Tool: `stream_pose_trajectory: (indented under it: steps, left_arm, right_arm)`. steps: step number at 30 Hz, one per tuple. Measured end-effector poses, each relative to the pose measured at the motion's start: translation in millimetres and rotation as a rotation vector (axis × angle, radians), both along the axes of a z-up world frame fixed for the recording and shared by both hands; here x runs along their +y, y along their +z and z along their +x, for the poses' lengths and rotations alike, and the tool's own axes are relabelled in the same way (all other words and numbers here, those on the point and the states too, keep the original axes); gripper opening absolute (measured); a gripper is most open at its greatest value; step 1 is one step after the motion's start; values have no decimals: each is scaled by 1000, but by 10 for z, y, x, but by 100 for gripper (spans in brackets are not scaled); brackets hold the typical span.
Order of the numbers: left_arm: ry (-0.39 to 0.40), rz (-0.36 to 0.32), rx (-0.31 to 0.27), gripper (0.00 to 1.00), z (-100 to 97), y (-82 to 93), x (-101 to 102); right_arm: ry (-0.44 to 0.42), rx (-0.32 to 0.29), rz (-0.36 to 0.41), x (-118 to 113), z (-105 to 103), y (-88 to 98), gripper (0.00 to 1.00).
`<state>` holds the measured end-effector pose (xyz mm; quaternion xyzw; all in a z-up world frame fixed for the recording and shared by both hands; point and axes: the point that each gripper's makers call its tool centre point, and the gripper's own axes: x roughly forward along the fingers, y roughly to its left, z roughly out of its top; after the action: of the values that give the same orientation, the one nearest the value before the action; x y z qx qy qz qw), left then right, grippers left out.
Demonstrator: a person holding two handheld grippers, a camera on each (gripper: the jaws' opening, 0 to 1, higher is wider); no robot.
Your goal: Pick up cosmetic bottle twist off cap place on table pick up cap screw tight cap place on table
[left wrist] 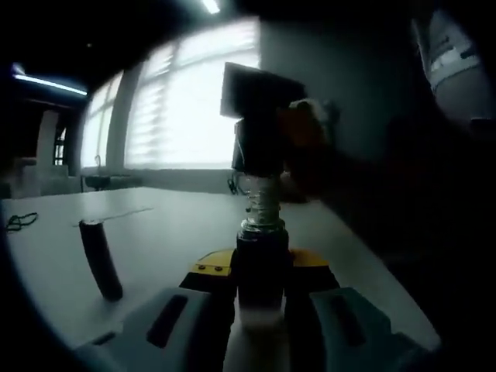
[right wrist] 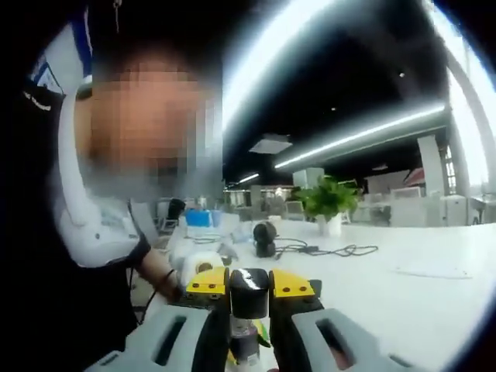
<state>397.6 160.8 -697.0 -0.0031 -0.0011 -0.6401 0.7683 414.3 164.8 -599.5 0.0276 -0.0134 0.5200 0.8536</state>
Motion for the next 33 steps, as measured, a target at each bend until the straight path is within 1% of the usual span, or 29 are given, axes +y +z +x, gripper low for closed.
stream_pose_trajectory:
  steps: [1,2,6,9,10,18,22,26,27,28,29,33]
  left_arm:
    - [-8,2,-3,14,-21,0,-5]
    - [-20,3,-19,14,-51,0,-12]
    - [-32,-5,-7,14,-53,-2,-10]
    - [-38,-5,-14,14,-62,-1,-12]
    - [-39,-3,-28,14,-69,-5,-13]
    - [-38,-8,-47,14,-69,-1,-1]
    - [-36,-10,-51,14,-63,4,4]
    - [-38,-11,-49,14,-66,6,4]
    - [-36,-13,-40,14,-60,5,5]
    - [-35,-13,-38,14,-56,5,6]
    - [-35,-13,-38,14,-55,6,6]
    - [-35,-14,-31,14,-55,3,7]
  right_arm:
    - [21,1,-6,31,-16,1,13]
    - [36,1,-9,59,-25,7,13]
    - [115,19,-9,136,-101,37,13]
    - [163,16,-55,171,-151,3,13]
    - [179,15,-72,167,-158,-13,13]
    - [263,11,-145,124,-95,-76,13]
    - [296,13,-156,117,-95,-112,13]
    - [325,4,-187,100,-80,-173,13]
    - [337,8,-184,57,-63,-164,13]
    - [345,12,-181,-84,4,-136,13]
    - [353,14,-185,-144,37,-124,13]
    - [387,15,-190,-297,124,-75,13]
